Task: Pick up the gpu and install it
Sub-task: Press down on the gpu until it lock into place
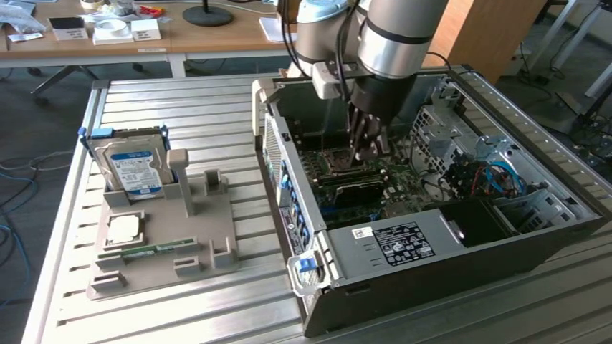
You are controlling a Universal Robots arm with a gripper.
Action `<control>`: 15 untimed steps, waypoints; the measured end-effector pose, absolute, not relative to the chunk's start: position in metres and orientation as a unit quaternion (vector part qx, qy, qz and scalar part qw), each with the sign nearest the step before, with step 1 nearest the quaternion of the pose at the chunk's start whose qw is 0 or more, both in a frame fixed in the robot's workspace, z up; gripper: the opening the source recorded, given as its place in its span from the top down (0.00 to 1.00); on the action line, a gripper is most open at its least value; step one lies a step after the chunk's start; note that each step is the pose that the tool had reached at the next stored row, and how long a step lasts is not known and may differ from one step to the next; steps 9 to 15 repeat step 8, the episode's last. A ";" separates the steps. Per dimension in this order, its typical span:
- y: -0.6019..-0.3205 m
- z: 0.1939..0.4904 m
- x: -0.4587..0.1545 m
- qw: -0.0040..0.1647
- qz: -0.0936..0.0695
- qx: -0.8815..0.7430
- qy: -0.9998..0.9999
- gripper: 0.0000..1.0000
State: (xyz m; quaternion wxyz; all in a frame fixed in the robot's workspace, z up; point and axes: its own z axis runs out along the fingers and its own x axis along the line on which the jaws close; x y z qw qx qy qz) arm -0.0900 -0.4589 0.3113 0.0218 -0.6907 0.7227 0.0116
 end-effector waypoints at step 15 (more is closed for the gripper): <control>-0.459 0.312 -0.090 0.022 0.012 -0.691 0.723 0.89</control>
